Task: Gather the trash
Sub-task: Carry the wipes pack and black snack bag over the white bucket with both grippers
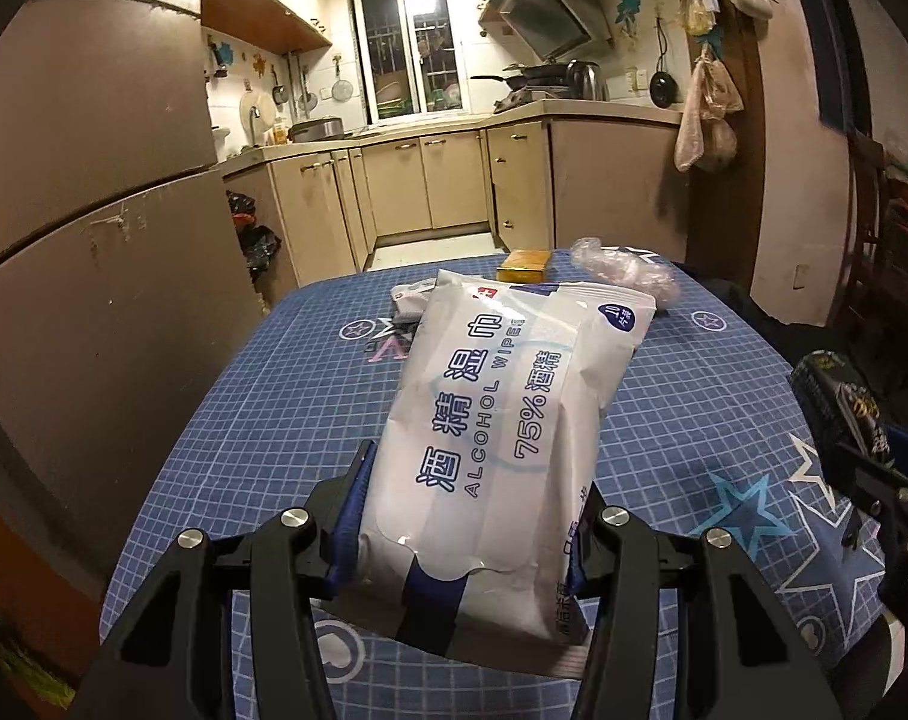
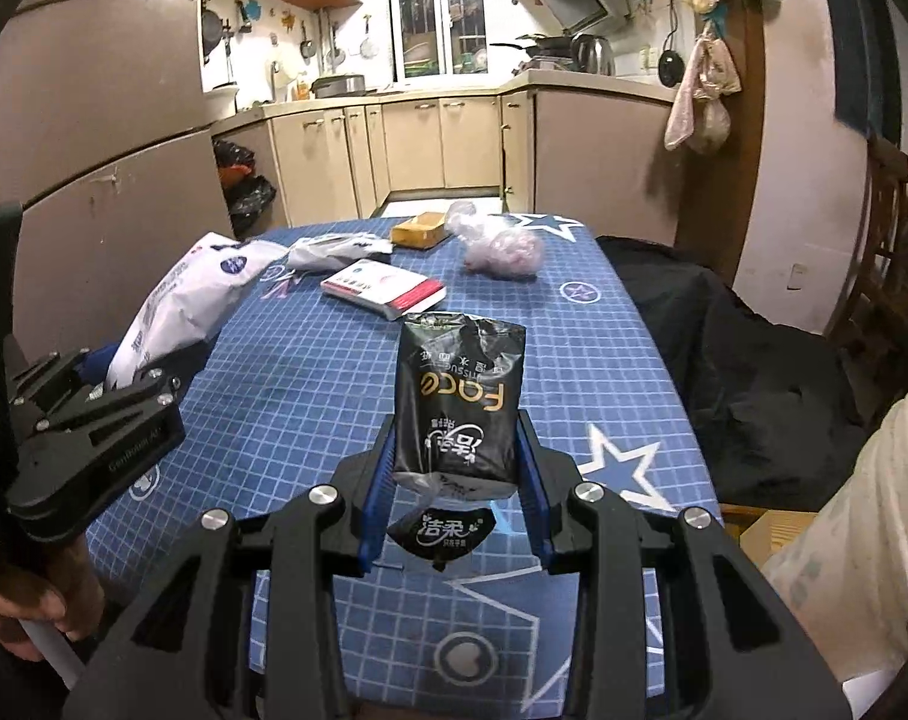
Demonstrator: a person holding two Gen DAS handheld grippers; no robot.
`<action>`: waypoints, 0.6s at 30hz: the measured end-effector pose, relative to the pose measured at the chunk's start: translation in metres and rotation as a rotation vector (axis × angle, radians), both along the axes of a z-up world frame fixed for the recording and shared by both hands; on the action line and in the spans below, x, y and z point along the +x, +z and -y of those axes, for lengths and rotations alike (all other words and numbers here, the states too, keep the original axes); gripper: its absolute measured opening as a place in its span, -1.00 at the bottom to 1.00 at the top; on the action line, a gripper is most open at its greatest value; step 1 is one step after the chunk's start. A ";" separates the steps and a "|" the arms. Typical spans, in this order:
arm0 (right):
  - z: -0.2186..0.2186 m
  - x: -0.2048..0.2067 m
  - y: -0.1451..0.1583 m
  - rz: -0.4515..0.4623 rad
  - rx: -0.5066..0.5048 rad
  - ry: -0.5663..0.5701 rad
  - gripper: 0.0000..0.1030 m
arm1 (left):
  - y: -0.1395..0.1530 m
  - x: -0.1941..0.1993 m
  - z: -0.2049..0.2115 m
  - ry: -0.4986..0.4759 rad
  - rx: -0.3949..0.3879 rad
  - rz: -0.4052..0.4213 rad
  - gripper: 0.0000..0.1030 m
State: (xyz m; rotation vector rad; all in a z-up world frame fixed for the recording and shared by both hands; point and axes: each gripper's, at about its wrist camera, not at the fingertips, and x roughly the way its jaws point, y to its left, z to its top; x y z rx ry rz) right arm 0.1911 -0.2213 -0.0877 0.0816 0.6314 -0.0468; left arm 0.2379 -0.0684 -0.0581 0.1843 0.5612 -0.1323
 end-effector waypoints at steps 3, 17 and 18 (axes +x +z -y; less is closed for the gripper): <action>0.006 -0.003 0.003 0.012 -0.003 -0.017 -0.32 | 0.002 0.000 0.005 -0.011 0.002 0.002 0.02; 0.067 -0.030 0.019 0.068 0.008 -0.165 -0.32 | 0.017 -0.004 0.069 -0.138 0.018 0.043 0.02; 0.073 -0.032 0.019 0.072 0.010 -0.178 -0.32 | 0.018 -0.005 0.076 -0.153 0.018 0.042 0.02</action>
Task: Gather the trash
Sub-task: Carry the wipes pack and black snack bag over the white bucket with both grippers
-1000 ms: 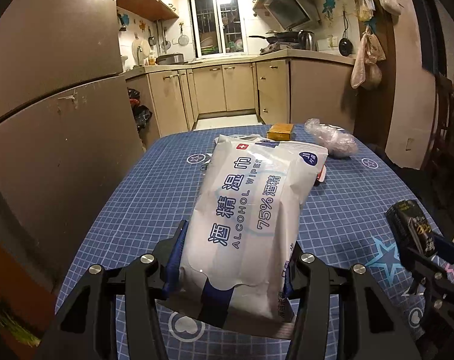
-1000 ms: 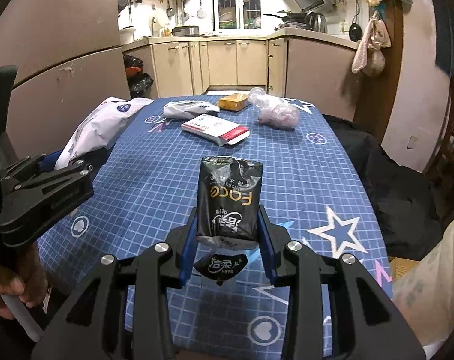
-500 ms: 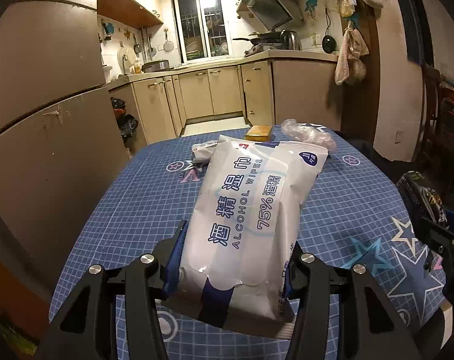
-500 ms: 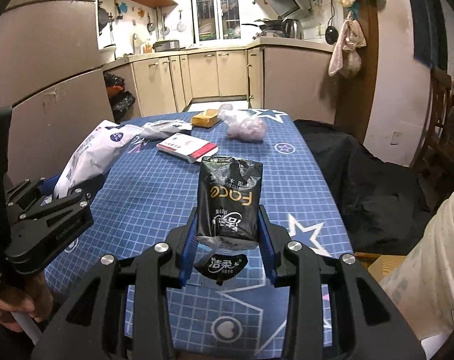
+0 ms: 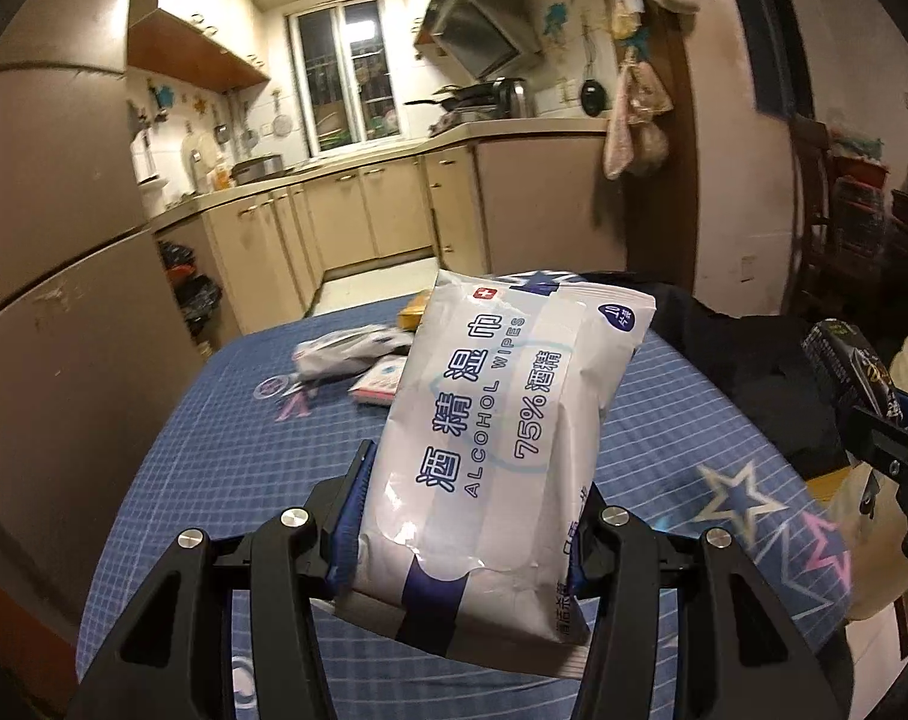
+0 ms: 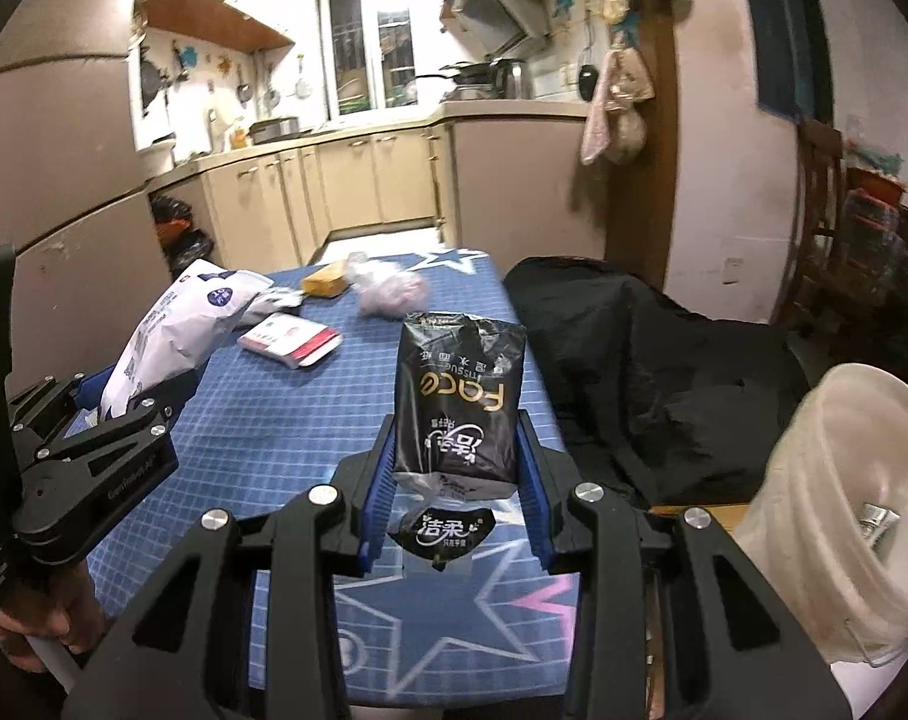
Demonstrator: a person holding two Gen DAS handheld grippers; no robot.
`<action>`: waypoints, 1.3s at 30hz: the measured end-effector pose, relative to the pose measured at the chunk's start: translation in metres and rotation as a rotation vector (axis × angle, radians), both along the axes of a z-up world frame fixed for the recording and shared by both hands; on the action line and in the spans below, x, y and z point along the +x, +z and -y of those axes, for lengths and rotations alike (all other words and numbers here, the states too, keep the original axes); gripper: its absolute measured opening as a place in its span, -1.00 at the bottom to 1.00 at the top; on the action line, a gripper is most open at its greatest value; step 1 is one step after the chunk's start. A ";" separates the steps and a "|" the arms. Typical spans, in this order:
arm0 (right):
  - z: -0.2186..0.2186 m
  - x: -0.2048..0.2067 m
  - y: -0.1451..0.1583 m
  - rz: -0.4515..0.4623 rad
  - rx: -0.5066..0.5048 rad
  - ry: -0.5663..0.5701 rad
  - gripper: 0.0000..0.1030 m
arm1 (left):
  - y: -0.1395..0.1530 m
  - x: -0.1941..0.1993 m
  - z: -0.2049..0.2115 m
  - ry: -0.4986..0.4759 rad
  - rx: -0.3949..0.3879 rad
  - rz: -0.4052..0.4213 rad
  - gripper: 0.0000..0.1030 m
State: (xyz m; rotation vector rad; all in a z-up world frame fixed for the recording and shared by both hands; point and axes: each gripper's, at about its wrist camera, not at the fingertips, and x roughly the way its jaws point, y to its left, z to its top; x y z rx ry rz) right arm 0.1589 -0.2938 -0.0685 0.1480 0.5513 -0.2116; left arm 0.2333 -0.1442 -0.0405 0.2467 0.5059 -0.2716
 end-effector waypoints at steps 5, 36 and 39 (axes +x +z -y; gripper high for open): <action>0.029 -0.015 0.003 0.020 0.013 -0.074 -0.32 | 0.000 -0.005 0.034 -0.066 0.007 0.006 0.02; 0.163 -0.125 0.012 0.040 -0.021 -0.408 -0.32 | 0.005 -0.076 0.232 -0.428 0.063 0.101 0.02; 0.171 -0.132 0.012 0.036 -0.032 -0.432 -0.32 | 0.005 -0.084 0.246 -0.461 0.068 0.109 0.02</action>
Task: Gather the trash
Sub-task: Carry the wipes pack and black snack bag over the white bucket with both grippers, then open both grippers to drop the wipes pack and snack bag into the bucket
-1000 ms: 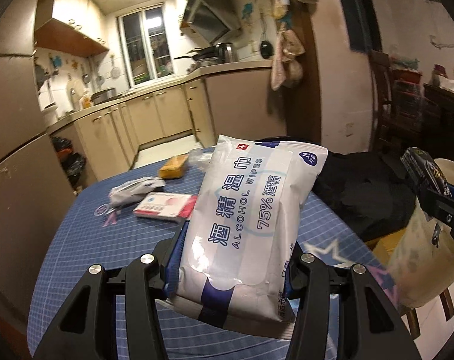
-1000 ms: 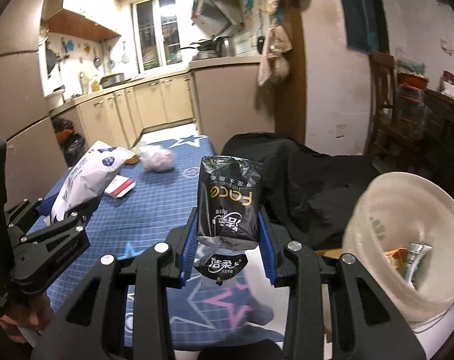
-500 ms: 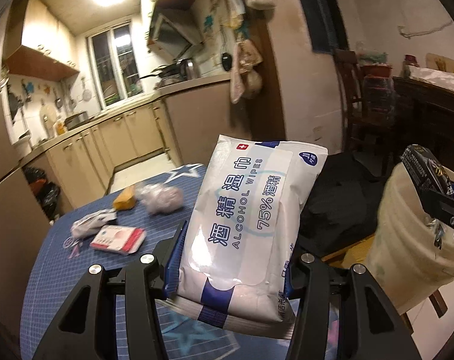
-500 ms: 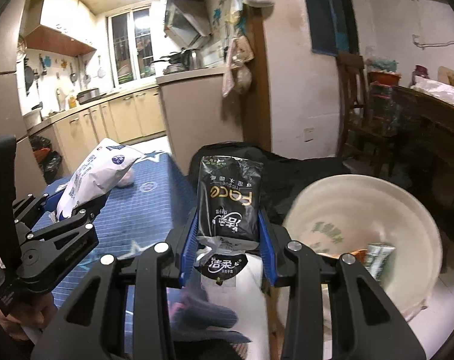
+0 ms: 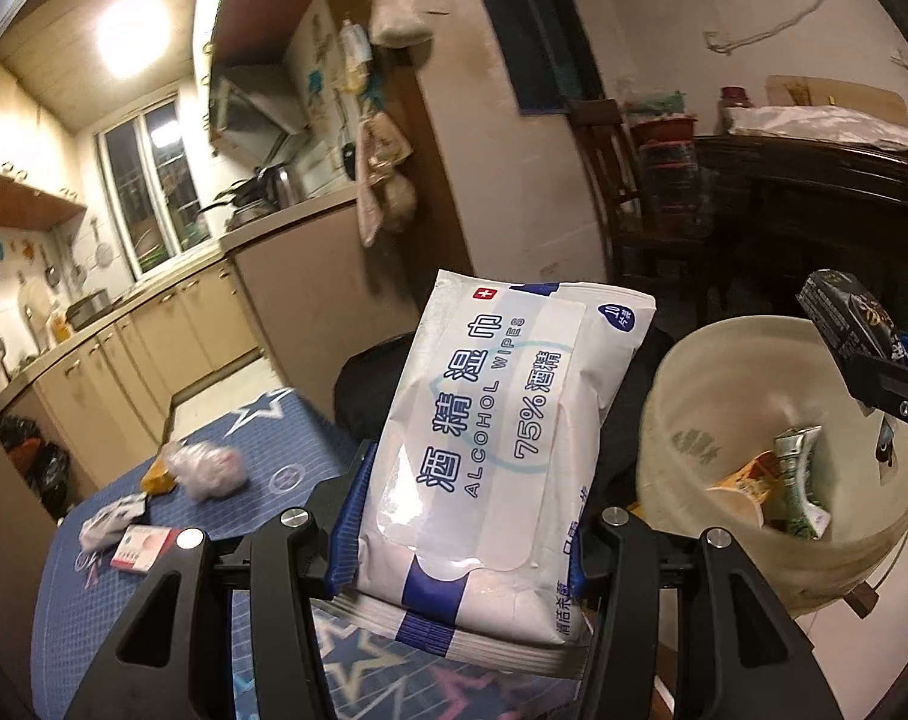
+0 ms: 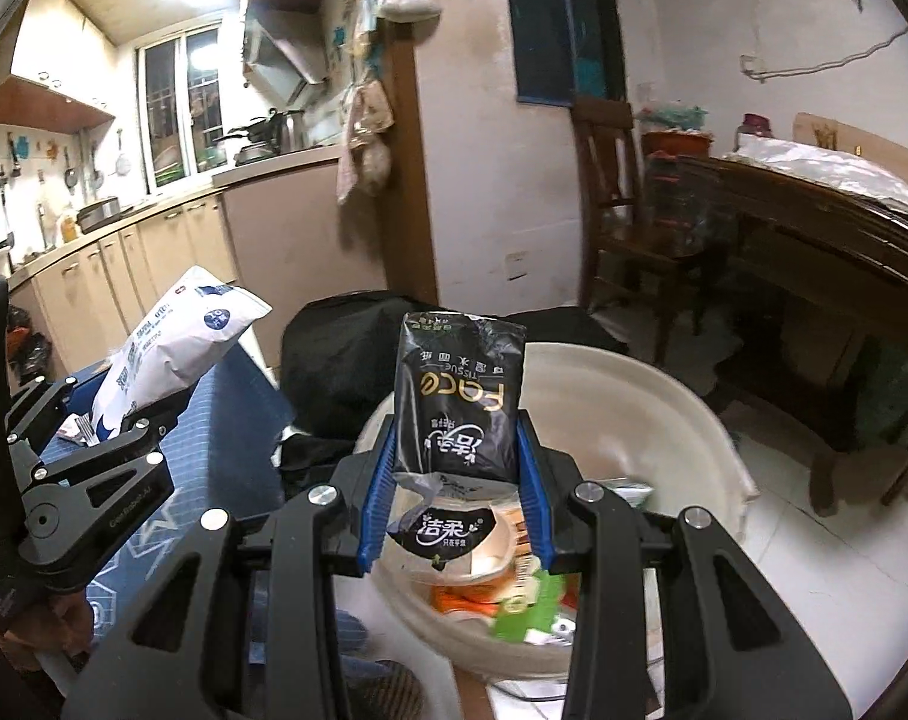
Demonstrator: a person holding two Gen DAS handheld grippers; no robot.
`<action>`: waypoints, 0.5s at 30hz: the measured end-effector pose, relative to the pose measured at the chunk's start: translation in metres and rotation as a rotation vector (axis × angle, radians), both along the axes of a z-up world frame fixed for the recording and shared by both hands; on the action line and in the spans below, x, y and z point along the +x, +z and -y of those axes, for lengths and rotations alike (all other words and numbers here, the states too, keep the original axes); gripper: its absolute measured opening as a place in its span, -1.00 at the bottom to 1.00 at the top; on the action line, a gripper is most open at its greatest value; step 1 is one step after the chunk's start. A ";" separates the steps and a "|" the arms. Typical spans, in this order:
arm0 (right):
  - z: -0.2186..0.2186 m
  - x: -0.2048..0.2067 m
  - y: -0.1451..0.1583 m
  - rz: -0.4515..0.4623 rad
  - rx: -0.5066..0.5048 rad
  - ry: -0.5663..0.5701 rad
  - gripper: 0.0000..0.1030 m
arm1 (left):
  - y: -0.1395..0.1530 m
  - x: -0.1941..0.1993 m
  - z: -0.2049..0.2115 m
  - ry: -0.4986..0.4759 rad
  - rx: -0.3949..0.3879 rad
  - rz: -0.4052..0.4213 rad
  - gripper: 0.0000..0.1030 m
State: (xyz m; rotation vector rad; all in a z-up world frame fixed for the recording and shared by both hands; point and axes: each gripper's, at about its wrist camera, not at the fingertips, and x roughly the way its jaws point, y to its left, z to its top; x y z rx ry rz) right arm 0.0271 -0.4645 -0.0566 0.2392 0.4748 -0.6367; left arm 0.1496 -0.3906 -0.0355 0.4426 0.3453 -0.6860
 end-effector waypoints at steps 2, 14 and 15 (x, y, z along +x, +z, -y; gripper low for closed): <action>0.006 -0.004 -0.001 -0.007 -0.006 -0.017 -0.32 | 0.000 -0.004 0.007 -0.020 0.006 0.006 0.02; 0.061 -0.035 -0.014 -0.082 -0.018 -0.141 -0.31 | -0.020 -0.020 0.068 -0.245 0.059 -0.064 0.02; 0.063 -0.036 -0.016 -0.086 -0.016 -0.144 -0.31 | -0.023 -0.020 0.072 -0.253 0.065 -0.067 0.02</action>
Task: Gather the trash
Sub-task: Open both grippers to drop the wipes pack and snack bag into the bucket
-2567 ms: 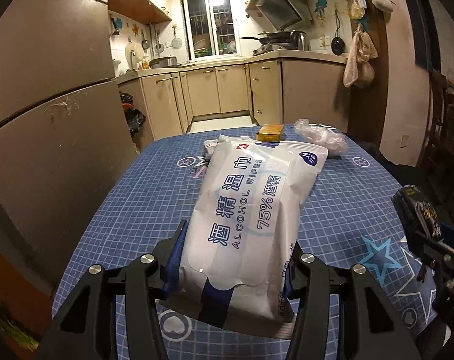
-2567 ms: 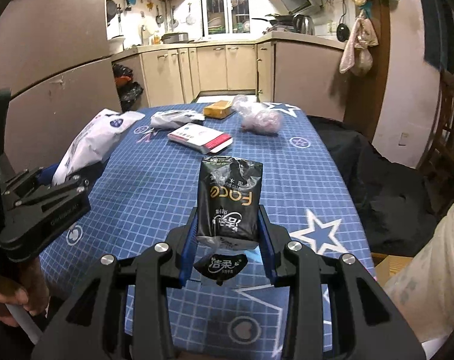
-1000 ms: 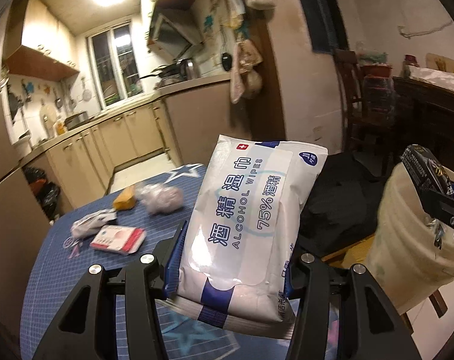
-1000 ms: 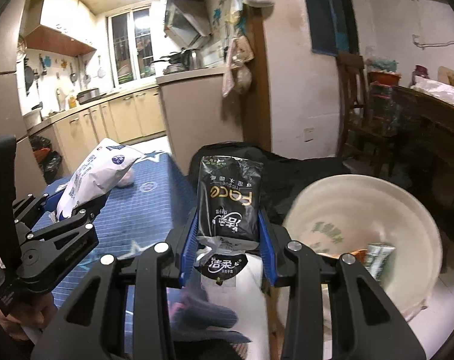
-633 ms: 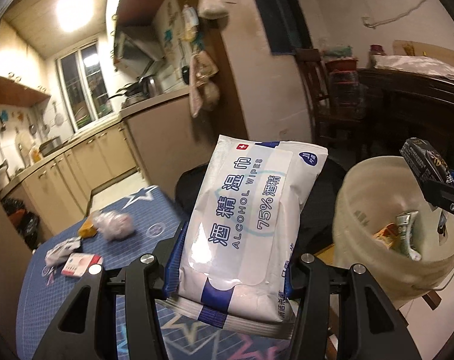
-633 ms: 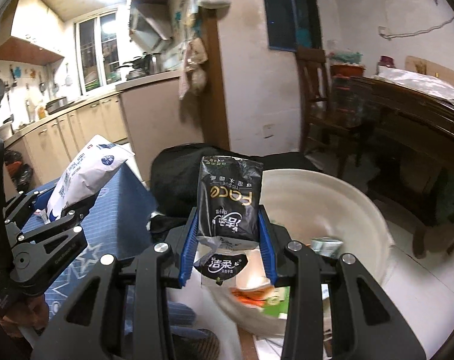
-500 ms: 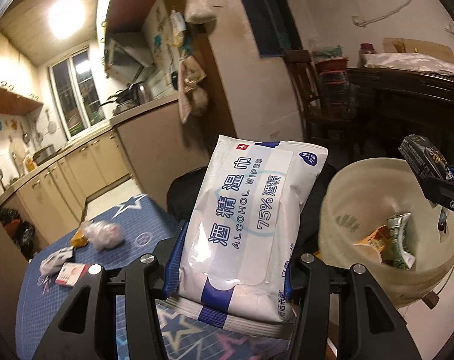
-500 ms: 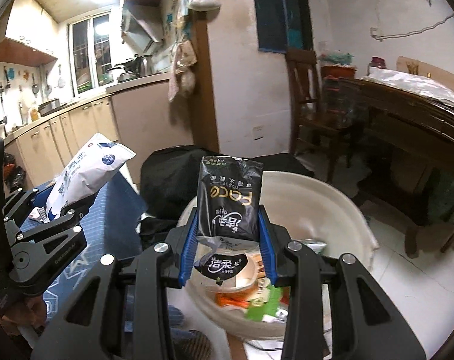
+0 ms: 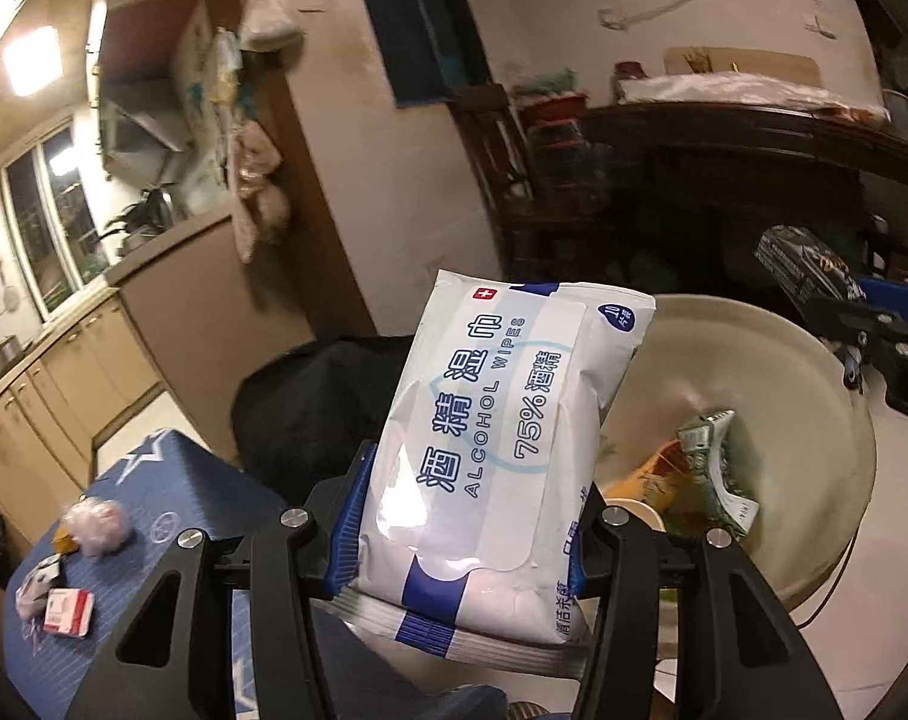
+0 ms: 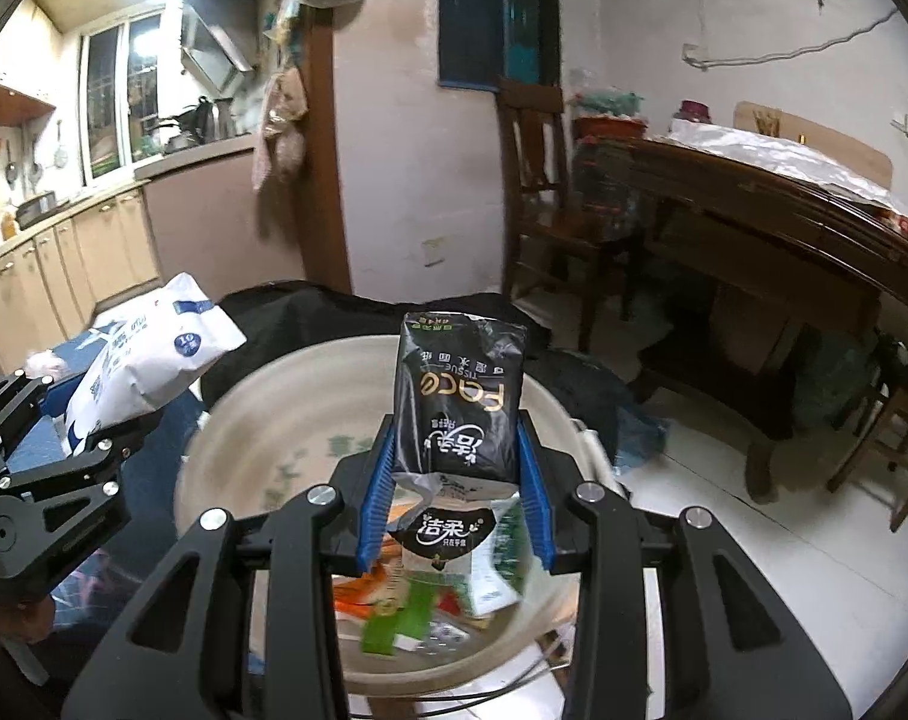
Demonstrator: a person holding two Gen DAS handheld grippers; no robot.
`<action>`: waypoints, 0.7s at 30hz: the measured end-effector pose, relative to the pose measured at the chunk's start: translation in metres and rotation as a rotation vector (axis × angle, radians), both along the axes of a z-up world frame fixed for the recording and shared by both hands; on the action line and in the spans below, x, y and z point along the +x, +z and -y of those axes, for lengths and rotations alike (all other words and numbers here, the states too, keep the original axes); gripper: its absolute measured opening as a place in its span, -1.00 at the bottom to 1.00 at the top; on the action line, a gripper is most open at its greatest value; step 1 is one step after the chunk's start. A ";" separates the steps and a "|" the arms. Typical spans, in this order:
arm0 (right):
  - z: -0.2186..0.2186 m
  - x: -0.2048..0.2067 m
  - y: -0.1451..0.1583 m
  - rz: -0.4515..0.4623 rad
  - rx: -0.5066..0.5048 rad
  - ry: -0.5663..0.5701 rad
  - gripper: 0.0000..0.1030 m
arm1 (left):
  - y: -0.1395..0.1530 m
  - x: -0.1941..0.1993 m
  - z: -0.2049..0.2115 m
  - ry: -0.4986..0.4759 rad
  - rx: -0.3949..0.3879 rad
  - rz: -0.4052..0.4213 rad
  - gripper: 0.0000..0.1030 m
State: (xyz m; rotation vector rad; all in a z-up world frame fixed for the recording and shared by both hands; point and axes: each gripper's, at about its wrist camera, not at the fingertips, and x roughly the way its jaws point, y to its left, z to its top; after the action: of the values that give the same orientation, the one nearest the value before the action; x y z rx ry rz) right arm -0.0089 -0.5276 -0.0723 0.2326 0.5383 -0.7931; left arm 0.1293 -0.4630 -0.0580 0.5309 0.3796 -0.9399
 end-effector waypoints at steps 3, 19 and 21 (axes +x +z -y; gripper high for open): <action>0.006 0.001 -0.002 -0.014 -0.005 -0.007 -0.31 | -0.004 -0.002 0.010 -0.024 0.003 -0.024 0.02; 0.025 0.015 -0.014 -0.049 -0.003 -0.017 0.04 | -0.004 0.003 0.040 -0.111 -0.032 -0.050 0.13; 0.026 0.015 -0.013 -0.044 0.000 -0.020 0.04 | -0.003 0.004 0.037 -0.107 -0.030 -0.052 0.13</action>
State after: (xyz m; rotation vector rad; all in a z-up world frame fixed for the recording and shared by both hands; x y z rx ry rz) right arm 0.0059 -0.5539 -0.0855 0.2212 0.5785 -0.8187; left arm 0.1329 -0.5004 -0.0613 0.5035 0.3860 -1.0626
